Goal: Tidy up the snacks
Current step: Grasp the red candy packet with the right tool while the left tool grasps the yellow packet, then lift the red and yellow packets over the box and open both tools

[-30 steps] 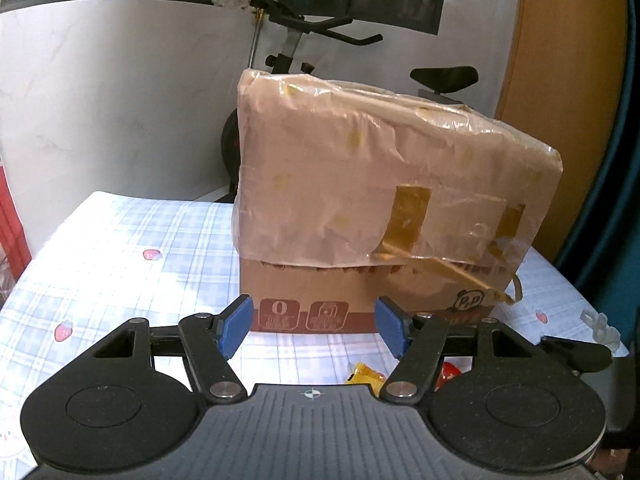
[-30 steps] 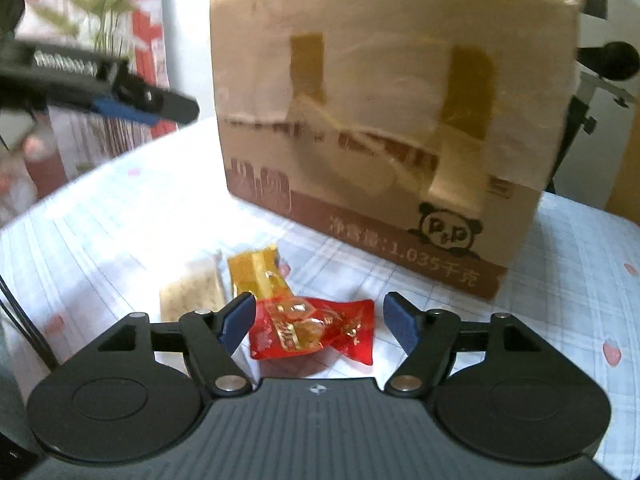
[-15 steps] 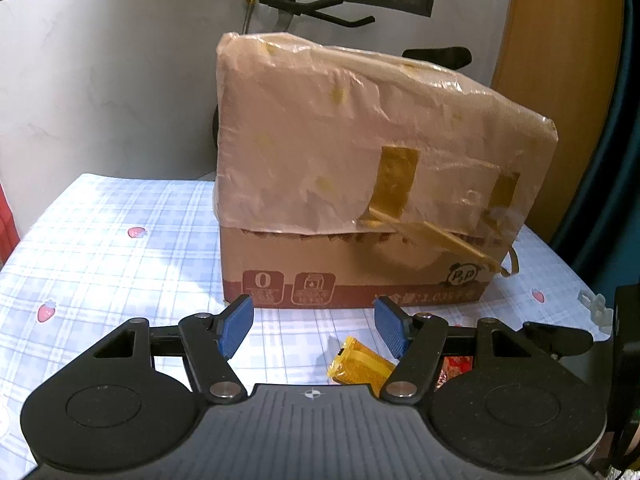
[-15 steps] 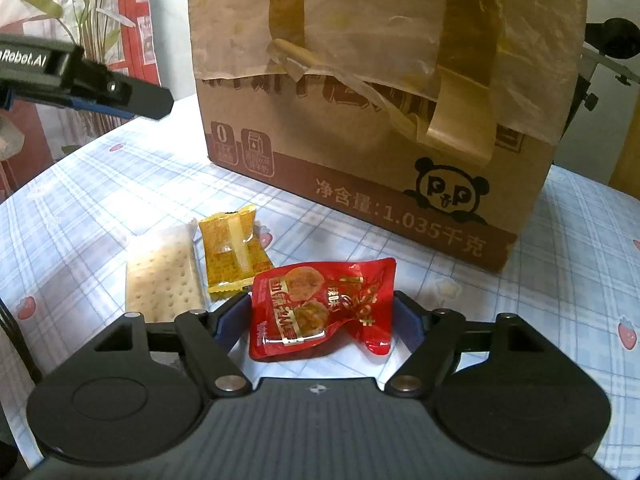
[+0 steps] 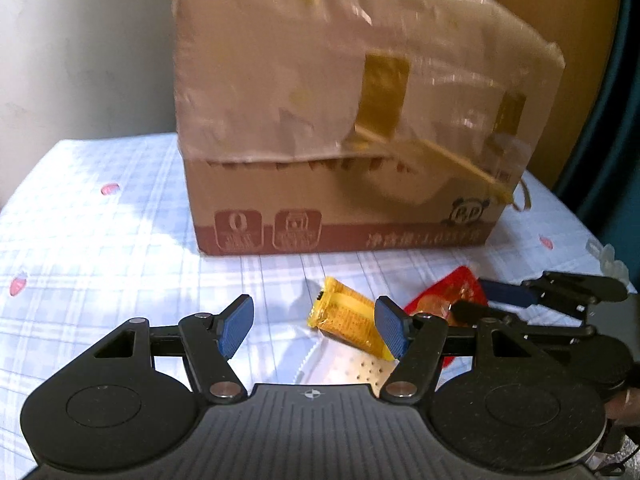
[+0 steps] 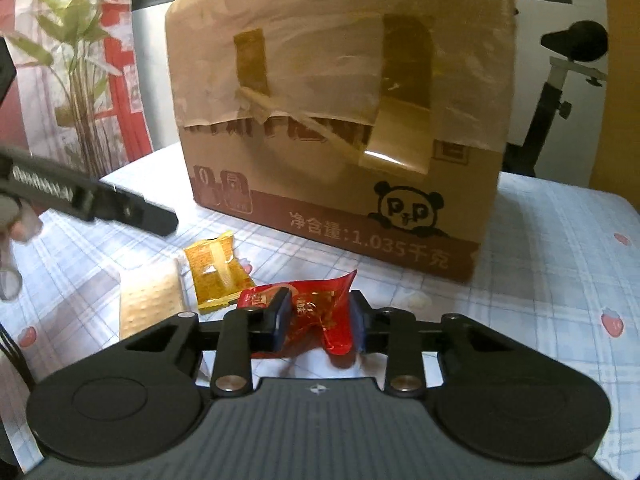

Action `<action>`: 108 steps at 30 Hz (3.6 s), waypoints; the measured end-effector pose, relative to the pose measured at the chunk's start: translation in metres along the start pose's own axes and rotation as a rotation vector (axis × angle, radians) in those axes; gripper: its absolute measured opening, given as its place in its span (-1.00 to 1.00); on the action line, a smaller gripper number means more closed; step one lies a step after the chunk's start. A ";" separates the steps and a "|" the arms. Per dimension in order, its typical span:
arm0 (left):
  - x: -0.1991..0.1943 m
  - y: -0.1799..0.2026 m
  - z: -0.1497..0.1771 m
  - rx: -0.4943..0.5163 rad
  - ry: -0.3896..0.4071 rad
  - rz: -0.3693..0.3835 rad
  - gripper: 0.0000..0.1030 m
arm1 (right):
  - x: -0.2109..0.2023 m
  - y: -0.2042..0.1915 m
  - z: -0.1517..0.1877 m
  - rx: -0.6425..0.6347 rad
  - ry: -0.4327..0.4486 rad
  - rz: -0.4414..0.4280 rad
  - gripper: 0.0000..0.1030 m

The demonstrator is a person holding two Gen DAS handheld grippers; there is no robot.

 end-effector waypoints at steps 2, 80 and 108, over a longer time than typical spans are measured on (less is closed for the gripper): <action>0.007 0.005 0.001 0.016 -0.017 -0.001 0.34 | -0.002 0.003 0.000 0.018 0.004 0.005 -0.37; -0.022 0.003 0.026 -0.167 0.106 -0.001 -0.74 | 0.044 0.005 -0.030 -0.125 -0.188 -0.033 -0.41; -0.098 -0.012 -0.040 -0.135 0.355 0.017 -0.74 | -0.064 -0.042 -0.105 -0.116 0.188 -0.172 -0.60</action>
Point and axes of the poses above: each gripper's, at about its wrist camera, not at the fingertips, and x roughly the way its jaws point, y to its right, z to its underside, the point moved 1 cm from there along x, roughly the way its jaws point, and after that the axes turned 14 degrees about -z, right-handed, at the moved point
